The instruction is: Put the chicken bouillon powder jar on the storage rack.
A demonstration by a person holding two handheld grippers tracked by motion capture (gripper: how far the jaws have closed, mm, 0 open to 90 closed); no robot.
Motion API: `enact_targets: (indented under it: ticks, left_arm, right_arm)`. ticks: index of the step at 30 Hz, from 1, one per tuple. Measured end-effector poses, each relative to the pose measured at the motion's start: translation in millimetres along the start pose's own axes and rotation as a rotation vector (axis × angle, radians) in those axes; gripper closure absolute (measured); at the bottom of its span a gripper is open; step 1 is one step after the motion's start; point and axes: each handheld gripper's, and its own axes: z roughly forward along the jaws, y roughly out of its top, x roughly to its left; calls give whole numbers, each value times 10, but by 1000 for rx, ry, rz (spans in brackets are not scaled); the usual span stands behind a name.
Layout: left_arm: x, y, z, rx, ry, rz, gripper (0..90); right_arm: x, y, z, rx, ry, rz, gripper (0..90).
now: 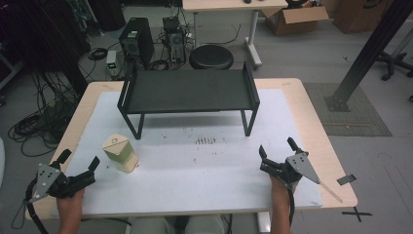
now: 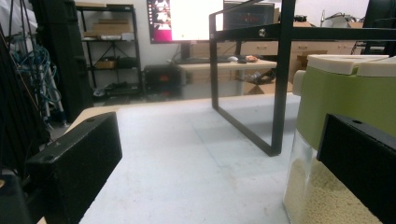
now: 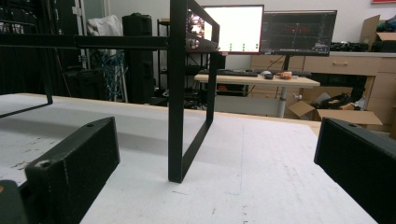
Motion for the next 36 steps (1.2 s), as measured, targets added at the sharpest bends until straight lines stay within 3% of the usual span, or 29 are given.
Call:
enact_targets:
  ticks: [21,28,36]
  left_arm:
    - [8,-1,-8,-9,-1,-10,4]
    - [57,6,-21,-16,3,-67,2]
    - [49,159,-105,-49,-15,-69,2]
  right_arm:
    - [7,2,5,3,-1,-8,0]
    - [10,3,8,7,0,-9,0]
    - [11,4,10,8,-1,-10,0]
